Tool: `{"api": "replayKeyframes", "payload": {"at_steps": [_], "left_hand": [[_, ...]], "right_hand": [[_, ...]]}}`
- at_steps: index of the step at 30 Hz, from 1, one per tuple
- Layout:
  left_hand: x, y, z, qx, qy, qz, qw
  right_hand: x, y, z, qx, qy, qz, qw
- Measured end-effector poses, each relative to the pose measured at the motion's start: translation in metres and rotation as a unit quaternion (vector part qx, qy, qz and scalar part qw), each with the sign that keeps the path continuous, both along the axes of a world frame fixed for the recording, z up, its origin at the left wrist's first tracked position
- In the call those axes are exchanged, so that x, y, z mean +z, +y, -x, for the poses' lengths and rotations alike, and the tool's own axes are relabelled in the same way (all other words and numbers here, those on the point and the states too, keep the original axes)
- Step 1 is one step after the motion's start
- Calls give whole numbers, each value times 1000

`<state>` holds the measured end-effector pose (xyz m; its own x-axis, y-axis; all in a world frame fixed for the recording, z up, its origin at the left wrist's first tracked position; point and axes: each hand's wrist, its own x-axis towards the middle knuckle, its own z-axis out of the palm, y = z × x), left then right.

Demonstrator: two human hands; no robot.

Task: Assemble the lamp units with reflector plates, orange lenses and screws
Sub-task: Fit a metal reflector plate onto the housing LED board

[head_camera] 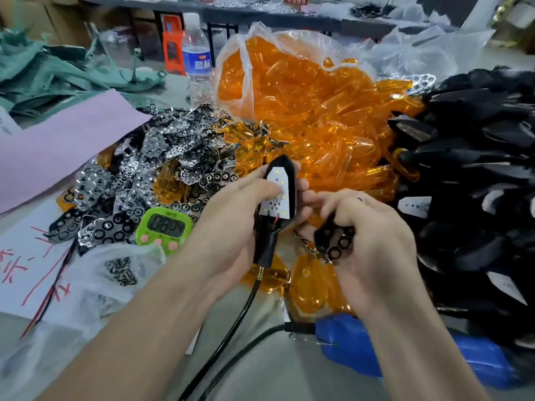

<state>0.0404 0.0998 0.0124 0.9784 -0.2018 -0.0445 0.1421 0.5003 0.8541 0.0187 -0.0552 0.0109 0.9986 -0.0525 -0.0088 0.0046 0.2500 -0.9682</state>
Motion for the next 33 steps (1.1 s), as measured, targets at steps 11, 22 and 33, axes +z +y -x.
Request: {"api": "replayKeyframes", "payload": {"at_steps": [11,22,33], "left_hand": [[-10,-23,17,122,-131,-232,956],[-6,-4,9,-74,-103,-222,967],[-9,-9,13,60,-114,-282,951]], "right_hand": [[-6,8,1,79,-31,147,986],[-1,-1,3,-4,-33,68,997],[-10,-7,1,-103,-118,219,963]]}}
